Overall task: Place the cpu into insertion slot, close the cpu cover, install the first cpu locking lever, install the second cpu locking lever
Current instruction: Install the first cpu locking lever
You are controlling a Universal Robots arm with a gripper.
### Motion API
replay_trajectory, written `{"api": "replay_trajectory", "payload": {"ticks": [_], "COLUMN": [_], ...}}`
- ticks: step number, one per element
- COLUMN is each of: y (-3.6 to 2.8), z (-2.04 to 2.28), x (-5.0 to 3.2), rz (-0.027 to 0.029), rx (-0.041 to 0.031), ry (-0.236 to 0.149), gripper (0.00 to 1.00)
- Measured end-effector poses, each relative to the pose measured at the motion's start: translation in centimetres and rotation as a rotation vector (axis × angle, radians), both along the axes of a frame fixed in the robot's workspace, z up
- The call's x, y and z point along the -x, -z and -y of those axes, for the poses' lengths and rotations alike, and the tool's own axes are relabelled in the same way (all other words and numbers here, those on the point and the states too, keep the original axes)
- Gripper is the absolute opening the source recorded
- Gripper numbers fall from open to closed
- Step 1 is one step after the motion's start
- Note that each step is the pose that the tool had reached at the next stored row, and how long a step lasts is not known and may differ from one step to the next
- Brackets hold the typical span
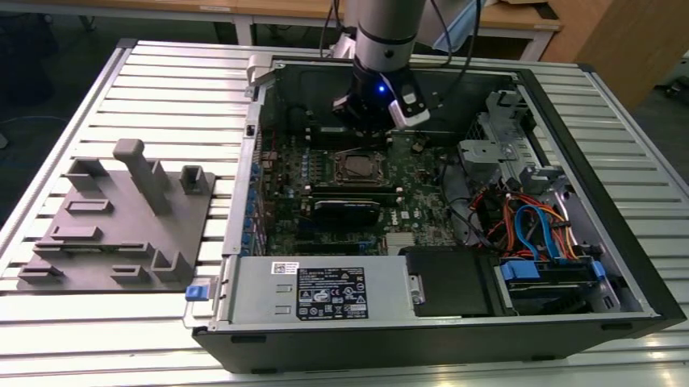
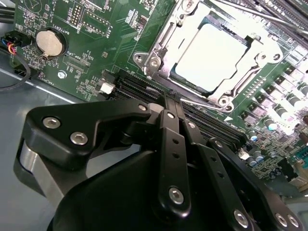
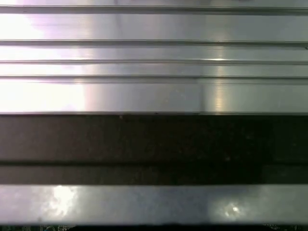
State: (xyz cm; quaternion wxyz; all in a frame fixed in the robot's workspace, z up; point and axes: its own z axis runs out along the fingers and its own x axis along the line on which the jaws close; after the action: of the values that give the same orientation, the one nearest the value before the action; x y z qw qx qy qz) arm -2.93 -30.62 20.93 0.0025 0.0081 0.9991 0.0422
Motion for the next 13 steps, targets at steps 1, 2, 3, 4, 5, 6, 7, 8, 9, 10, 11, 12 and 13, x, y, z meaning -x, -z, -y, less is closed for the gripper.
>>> {"api": "replay_trajectory", "payload": {"ticks": [1, 2, 3, 4, 5, 6, 7, 8, 9, 10, 11, 12, 13], "y": [0.04, 0.09, 0.14, 0.19, 0.25, 0.31, 0.37, 0.42, 0.47, 0.52, 0.56, 0.61, 0.66], "z": [0.00, 0.00, 0.01, 0.01, 0.01, 0.01, 0.01, 0.01, 0.01, 0.01, 0.01, 0.01, 0.01], "x": [-0.02, -0.03, -0.04, -0.05, -0.05, -0.06, -0.07, -0.08, -0.10, -0.11, -0.12, -0.12, -0.13], "rz": [0.0000, 0.0000, 0.0000, 0.0000, 0.0000, 0.0000, 0.0000, 0.0000, 0.0000, 0.0000, 0.0000, 0.0000, 0.0000], "rx": [0.0000, 0.0000, 0.0000, 0.0001, 0.0000, 0.0000, 0.0000, 0.0000, 0.0000, -0.0001, 0.0000, 0.0001, 0.0001], "ry": [0.000, 0.000, 0.001, 0.001, 0.001, 0.001, 0.001, 0.001, 0.001, 0.002, 0.002, 0.002, 0.002], "gripper": [0.10, 0.10, 0.10, 0.10, 0.10, 0.10, 0.10, 0.10, 0.10, 0.10, 0.10, 0.10, 0.10]}}
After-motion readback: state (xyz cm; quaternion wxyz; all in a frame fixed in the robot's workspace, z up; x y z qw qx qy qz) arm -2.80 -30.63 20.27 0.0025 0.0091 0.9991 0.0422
